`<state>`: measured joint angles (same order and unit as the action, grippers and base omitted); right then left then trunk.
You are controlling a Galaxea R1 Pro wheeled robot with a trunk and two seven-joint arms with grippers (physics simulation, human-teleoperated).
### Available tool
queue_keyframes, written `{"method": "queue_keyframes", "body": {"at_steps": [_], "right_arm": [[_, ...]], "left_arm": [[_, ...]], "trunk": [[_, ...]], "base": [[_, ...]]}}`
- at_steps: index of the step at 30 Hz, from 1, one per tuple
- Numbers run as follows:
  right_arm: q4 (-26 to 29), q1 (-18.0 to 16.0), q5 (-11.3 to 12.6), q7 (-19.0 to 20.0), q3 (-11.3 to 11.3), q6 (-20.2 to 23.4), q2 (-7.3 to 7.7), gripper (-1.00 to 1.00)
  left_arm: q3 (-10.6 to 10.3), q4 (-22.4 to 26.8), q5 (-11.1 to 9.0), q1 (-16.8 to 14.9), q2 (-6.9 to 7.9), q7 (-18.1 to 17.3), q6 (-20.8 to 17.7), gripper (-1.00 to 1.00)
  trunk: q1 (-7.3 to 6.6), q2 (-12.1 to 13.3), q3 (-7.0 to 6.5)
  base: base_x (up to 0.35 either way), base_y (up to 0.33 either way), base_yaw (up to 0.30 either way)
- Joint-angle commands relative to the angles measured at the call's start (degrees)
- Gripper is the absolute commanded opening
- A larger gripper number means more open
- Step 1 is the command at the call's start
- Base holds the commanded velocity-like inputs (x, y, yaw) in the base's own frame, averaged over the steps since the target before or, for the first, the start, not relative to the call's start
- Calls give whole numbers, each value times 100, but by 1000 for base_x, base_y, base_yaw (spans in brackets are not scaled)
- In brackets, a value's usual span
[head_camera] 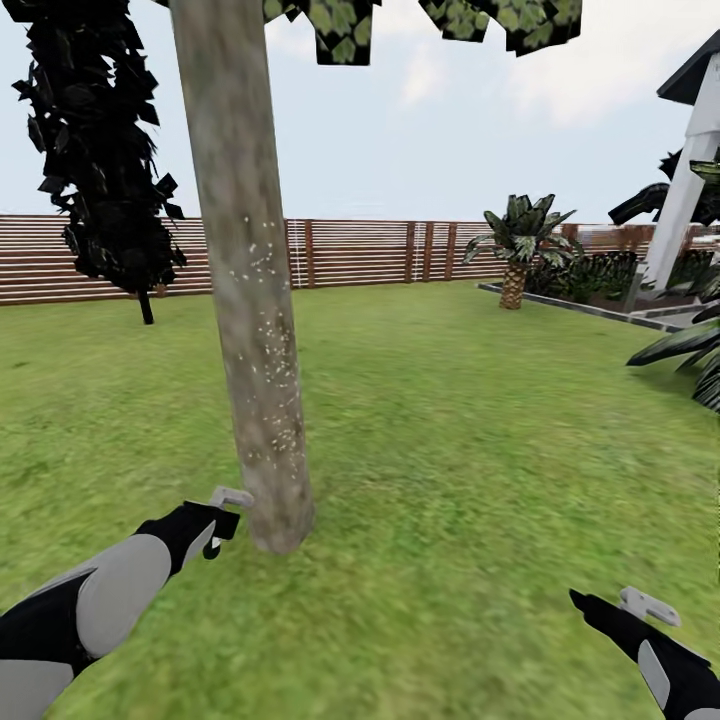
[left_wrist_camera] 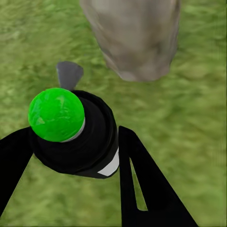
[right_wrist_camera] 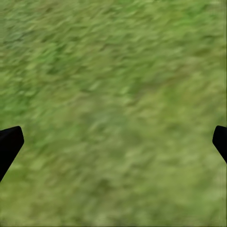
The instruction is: In the garden, pick up the pesticide atomizer on the floor and spray pesticide onto both trees until each tree trunk is fully covered.
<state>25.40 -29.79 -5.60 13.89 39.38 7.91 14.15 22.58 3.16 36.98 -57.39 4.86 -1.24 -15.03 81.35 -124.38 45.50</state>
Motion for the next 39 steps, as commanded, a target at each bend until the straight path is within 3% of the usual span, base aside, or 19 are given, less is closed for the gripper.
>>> {"method": "queue_keyframes", "body": {"at_steps": [1, 9, 26, 39], "right_arm": [[0, 0, 2, 0, 0, 0, 0, 100], [0, 0, -2, 0, 0, 0, 0, 100], [0, 0, 2, 0, 0, 0, 0, 100], [0, 0, 1, 0, 0, 0, 0, 100]], "left_arm": [[-6, 1, 2, 0, -1, 1, 0, -100], [-8, -65, 6, 0, -19, -1, -7, -100], [-8, -149, 11, 0, -20, 1, -12, -100], [-8, -149, 11, 0, -20, 1, -18, -100]], "trunk": [[0, 0, 0], [0, 0, 0], [0, 0, 0], [0, 0, 0]], "base": [[240, 201, -202], [95, 284, -268], [-104, 317, -249], [-104, 317, -30]]}}
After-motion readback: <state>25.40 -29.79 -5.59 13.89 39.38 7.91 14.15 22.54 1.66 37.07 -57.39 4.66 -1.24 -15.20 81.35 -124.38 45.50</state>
